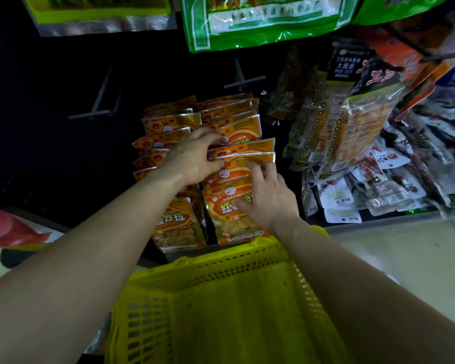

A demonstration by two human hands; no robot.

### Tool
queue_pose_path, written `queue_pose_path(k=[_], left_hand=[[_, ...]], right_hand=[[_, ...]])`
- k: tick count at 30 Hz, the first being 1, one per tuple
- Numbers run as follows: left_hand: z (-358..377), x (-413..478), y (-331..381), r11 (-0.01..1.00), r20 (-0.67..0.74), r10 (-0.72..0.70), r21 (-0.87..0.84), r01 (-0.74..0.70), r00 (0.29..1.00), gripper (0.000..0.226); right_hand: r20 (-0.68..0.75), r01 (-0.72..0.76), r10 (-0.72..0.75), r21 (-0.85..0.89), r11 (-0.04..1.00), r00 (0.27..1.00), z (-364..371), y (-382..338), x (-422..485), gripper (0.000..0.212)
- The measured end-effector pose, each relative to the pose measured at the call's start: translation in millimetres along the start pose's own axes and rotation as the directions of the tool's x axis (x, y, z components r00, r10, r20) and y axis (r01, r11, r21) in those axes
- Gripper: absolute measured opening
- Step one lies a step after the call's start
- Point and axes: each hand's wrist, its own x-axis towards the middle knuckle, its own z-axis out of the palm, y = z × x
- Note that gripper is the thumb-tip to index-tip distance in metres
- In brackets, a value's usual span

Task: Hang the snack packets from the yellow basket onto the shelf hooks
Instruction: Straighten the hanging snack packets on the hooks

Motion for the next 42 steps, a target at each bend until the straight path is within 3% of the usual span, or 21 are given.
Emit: queue_pose_path(k=[9,14,19,23,29,33,36,42], left_hand=[[7,8,-11,1.000,-0.011,-0.006,-0.011,0.006,1.000,0.065],[9,12,-14,1.000,0.001,-0.011,-0.022,0.011,1.000,0.059],[6,9,-6,0.999,-0.096,-0.024,-0.048,0.019,0.995,0.050],[2,2,-4,0.996,-0.094,-0.055,-0.080,0.048,0.994,0.063],[0,2,-3,0.996,-0.065,-0.063,-0.066,0.059,0.996,0.073],[1,15,-5,0.992,-0.074,-0.089,-0.097,0.081,0.993,0.062],[9,22,-6,0.982,-0.003,-0.093,-0.164,0.091,0.996,0.044],[9,23,-9,0.979,0.124,-0.039,-0.193,0.063,0.992,0.032]], right_hand=[[-0.166,-0.157,0.141,-0.083,0.984,0.976,15,-7,40,0.079],[-0.175,-0.133,0.119,-0.075,0.988,0.977,13,-3,35,0.081],[-0.154,-0.048,0.037,-0.072,0.996,0.987,-1,-5,18,0.087],[-0.142,0.024,-0.050,-0.174,0.984,0.989,-8,-8,5,0.102],[-0.008,0.182,-0.198,-0.362,0.914,0.980,-1,-9,16,0.130],[0.011,0.150,-0.157,-0.366,0.919,0.988,0,-10,48,0.146],[0.026,0.112,-0.110,-0.360,0.926,0.994,-2,-6,73,0.157],[0.085,0.136,-0.114,-0.345,0.929,0.990,1,2,87,0.150]])
